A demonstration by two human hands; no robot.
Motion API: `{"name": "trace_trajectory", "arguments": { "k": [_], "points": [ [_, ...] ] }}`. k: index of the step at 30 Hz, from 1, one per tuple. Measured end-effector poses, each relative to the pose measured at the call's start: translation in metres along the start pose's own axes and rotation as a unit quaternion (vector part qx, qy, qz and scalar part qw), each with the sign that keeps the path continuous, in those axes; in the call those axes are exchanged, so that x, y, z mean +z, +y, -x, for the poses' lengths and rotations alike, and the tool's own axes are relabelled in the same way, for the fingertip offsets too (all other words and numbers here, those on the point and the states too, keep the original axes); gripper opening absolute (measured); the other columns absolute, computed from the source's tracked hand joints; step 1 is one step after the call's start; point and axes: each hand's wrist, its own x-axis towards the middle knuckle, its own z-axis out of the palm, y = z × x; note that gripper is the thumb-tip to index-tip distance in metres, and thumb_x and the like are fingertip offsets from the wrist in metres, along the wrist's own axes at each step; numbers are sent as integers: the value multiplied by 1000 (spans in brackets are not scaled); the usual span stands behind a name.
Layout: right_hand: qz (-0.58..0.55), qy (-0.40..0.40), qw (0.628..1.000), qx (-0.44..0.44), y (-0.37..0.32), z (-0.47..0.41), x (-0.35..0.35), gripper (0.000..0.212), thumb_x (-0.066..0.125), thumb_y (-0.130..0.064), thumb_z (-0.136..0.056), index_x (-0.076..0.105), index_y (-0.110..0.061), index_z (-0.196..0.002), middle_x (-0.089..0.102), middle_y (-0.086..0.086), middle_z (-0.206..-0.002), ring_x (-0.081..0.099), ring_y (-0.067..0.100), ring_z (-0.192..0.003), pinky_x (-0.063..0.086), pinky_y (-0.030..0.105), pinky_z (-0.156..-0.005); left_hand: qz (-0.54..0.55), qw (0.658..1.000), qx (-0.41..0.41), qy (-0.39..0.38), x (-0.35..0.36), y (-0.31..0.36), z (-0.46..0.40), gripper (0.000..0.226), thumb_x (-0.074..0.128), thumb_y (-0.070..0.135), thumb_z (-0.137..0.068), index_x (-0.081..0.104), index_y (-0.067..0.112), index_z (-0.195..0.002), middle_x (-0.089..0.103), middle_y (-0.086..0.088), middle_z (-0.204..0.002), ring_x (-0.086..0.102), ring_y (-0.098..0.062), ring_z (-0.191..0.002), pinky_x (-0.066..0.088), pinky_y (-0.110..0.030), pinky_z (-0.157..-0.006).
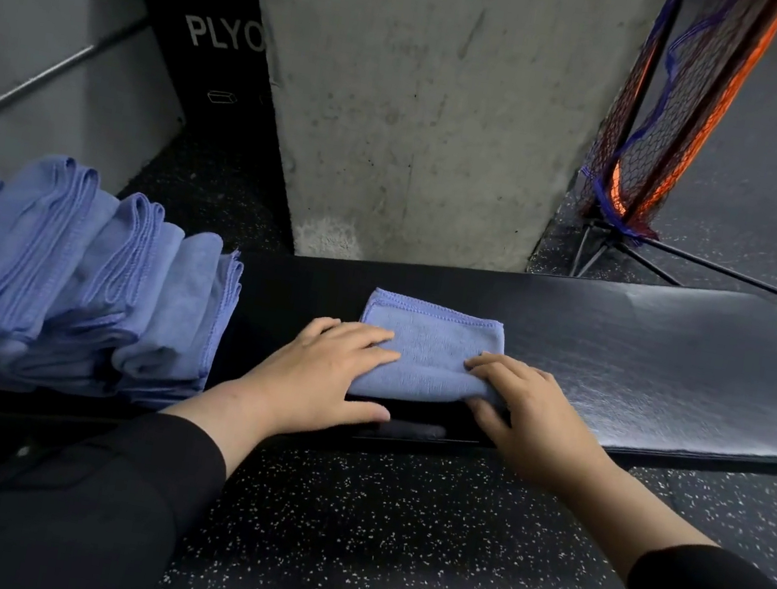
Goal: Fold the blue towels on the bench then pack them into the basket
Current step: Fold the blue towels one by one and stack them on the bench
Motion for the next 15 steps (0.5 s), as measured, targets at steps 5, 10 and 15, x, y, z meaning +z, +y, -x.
{"name": "trace_trajectory", "arguments": {
  "k": [5, 10, 15],
  "points": [
    [-59, -19, 996, 65, -7, -4, -19, 8, 54, -45, -94, 50, -38, -94, 62, -11, -74, 56, 9, -73, 41, 30, -66, 140, 986, -64, 56, -12, 9, 2, 13, 62, 43, -95, 63, 35, -105, 67, 17, -101, 55, -9, -105, 42, -32, -98],
    [-107, -10, 983, 149, -13, -10, -28, 10, 55, -48, -95, 54, -39, -98, 67, -10, -83, 62, 8, -80, 49, 32, -69, 296, 940, -151, 81, -26, 11, -2, 12, 69, 40, -92, 63, 30, -88, 68, 5, -81, 63, -11, -78, 50, -30, -72],
    [-95, 40, 968, 227, -14, -29, -19, 20, 61, -44, -95, 62, -27, -105, 66, -8, -91, 61, 14, -87, 45, 31, -71, 356, 890, -246, 145, -17, 10, -24, 17, 77, 37, -86, 63, 29, -91, 70, 4, -80, 68, -13, -78, 48, -26, -65]
  ]
}}
